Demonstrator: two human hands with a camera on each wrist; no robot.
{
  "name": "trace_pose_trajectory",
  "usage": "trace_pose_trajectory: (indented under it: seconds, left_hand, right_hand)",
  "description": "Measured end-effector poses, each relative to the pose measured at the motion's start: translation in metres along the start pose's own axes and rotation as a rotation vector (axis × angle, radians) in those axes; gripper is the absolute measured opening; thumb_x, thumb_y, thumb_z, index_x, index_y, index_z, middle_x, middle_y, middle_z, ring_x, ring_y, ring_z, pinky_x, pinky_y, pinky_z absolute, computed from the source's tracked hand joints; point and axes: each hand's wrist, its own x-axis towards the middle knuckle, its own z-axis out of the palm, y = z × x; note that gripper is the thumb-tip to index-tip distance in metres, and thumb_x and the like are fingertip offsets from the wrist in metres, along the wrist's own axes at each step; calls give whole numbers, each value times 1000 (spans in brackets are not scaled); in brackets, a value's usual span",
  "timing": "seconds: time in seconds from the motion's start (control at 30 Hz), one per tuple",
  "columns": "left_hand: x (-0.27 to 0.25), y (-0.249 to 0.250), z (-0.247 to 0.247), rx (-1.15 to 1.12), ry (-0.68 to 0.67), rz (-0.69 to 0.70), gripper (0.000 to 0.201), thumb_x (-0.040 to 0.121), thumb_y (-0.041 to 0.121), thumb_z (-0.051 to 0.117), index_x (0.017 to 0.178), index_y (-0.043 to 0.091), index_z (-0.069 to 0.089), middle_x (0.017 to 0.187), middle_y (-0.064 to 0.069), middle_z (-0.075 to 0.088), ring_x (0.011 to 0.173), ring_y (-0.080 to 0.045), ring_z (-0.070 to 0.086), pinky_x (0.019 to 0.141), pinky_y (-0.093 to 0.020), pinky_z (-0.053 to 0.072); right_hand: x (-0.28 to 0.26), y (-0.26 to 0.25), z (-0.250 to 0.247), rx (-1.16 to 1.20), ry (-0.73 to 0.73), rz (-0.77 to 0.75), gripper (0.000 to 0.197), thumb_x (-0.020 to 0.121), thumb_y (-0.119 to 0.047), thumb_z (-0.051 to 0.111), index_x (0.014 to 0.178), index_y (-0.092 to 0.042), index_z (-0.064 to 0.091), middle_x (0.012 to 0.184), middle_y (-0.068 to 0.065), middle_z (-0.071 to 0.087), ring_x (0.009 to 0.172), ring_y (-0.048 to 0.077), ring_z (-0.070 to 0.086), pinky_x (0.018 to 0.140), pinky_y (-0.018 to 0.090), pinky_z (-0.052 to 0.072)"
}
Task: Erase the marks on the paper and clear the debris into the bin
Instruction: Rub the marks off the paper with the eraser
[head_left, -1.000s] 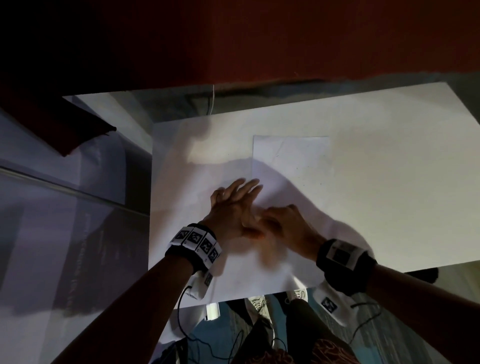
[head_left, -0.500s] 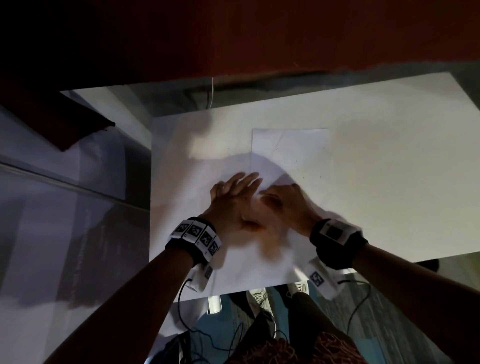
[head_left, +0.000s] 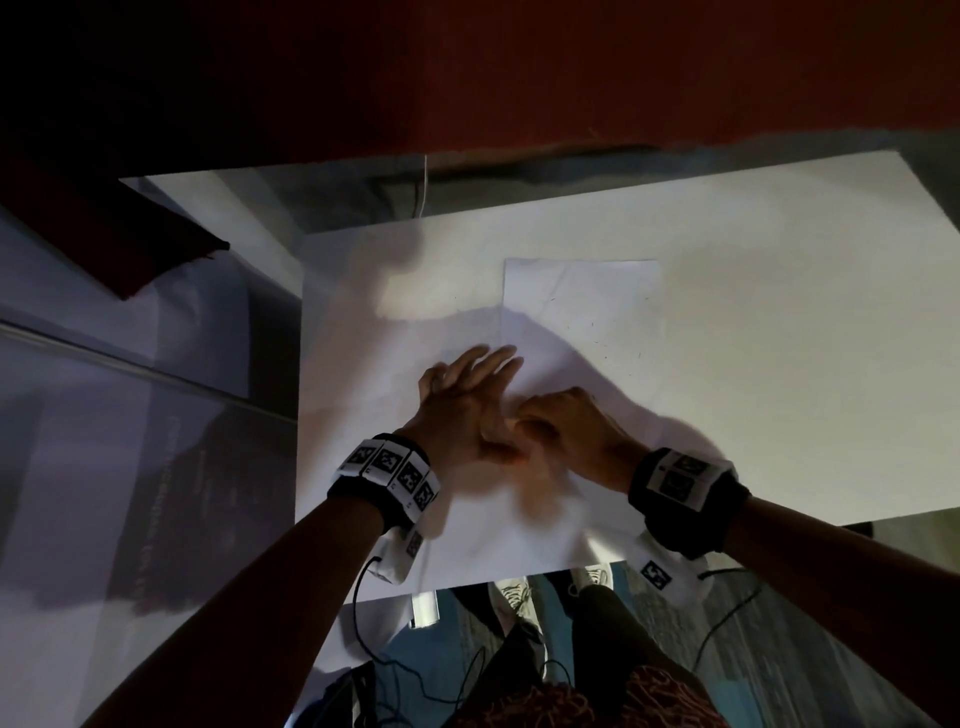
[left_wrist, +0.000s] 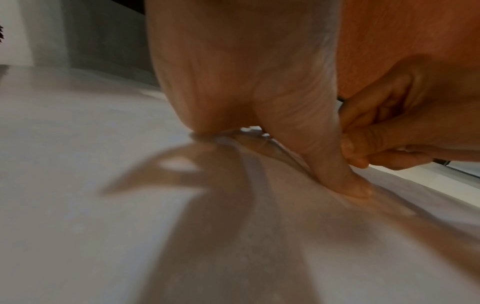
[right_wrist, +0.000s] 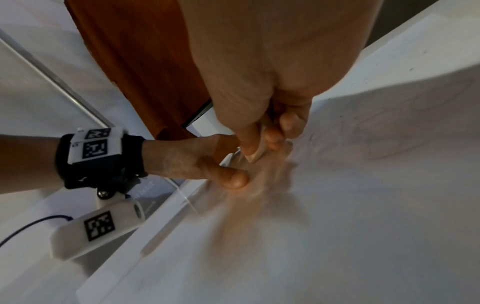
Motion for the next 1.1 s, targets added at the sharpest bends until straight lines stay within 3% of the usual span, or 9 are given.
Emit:
trace_pose_trajectory:
  seconds: [0.07, 0.17, 0.3, 0.47, 0.67, 0.8, 0.9, 1.1]
  left_hand:
    - [1, 0, -1, 8, -11, -4, 127, 65, 83, 72, 164, 36, 7, 168, 24, -11, 154, -5, -13, 118, -38, 0]
    - [2, -3, 2, -7, -23, -20, 130, 63, 82, 74, 163, 37, 5, 167, 26, -14, 154, -6, -15, 120, -40, 1]
    - [0, -1, 1, -16, 8, 15, 125, 67, 82, 71, 164, 33, 9, 169, 21, -9, 155, -6, -12, 118, -36, -1]
    - [1, -2, 2, 20, -4, -13, 131, 59, 87, 69, 163, 37, 8, 168, 25, -11, 155, -6, -11, 119, -42, 7]
    - [0, -1, 0, 13, -3, 5, 127, 66, 84, 71, 164, 36, 7, 168, 24, -10, 155, -6, -12, 118, -40, 4]
    - [1, 2, -4, 4, -35, -20, 128, 65, 80, 75, 163, 37, 6, 167, 26, -13, 153, -4, -15, 118, -38, 1]
    - [-1, 1, -4, -22, -33, -8, 125, 67, 79, 74, 163, 39, 5, 166, 28, -13, 153, -2, -16, 117, -36, -1]
    - [5, 10, -4, -65, -85, -27, 120, 67, 77, 76, 160, 49, 6, 167, 23, -15, 153, -10, -21, 119, -45, 1]
  right_hand:
    - [-5, 5, -6, -4, 10, 5, 10, 89, -17, 65, 92, -14, 75, 83, 0, 75, 72, 15, 69, 67, 22, 47]
    - [-16, 13, -18, -19, 18, 7, 14, 91, -24, 65, 96, -16, 76, 90, -1, 76, 78, 13, 70, 71, 16, 44]
    - [-3, -3, -1, -10, -19, -8, 11, 90, -15, 66, 96, -14, 75, 87, 0, 75, 75, 16, 69, 71, 26, 51]
    - [-16, 13, -15, -35, 21, 18, 12, 91, -21, 67, 98, -17, 76, 91, 0, 76, 80, 16, 71, 73, 28, 52]
    - [-7, 0, -3, -12, 0, -12, 10, 90, -17, 67, 96, -14, 75, 88, 0, 76, 76, 17, 70, 72, 31, 54]
    - [-22, 20, -28, -40, 28, 51, 16, 92, -29, 65, 100, -21, 77, 94, -2, 76, 83, 15, 71, 75, 31, 55]
    - [-23, 29, -32, -1, 119, 145, 14, 93, -30, 65, 101, -24, 76, 88, -3, 75, 75, 16, 70, 70, 34, 55]
    - [-30, 28, -23, 81, 170, 320, 15, 90, -39, 66, 95, -25, 70, 81, -2, 70, 74, 18, 67, 65, 38, 54]
